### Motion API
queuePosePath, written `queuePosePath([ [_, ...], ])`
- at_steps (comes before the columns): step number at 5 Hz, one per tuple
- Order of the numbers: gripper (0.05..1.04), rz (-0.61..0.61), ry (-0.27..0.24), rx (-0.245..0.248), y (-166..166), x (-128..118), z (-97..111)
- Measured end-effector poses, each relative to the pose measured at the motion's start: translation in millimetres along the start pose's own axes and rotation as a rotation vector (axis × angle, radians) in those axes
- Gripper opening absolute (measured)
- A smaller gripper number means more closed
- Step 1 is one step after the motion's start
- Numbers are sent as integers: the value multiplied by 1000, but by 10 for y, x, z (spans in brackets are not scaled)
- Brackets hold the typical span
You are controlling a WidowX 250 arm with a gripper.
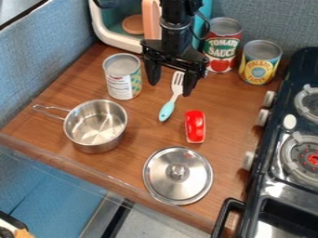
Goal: Move the red object to the top on the table
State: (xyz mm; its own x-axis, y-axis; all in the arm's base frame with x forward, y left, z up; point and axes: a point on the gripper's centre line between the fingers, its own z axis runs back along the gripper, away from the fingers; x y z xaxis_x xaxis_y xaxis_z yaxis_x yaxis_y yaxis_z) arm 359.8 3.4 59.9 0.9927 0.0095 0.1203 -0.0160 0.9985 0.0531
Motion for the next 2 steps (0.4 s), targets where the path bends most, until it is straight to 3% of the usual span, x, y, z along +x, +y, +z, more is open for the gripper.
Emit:
queuePosePath([
  [1, 1001, 5, 41, 0, -9, -48, -140],
  [2, 1001, -1, 42, -9, -155, -71, -172],
])
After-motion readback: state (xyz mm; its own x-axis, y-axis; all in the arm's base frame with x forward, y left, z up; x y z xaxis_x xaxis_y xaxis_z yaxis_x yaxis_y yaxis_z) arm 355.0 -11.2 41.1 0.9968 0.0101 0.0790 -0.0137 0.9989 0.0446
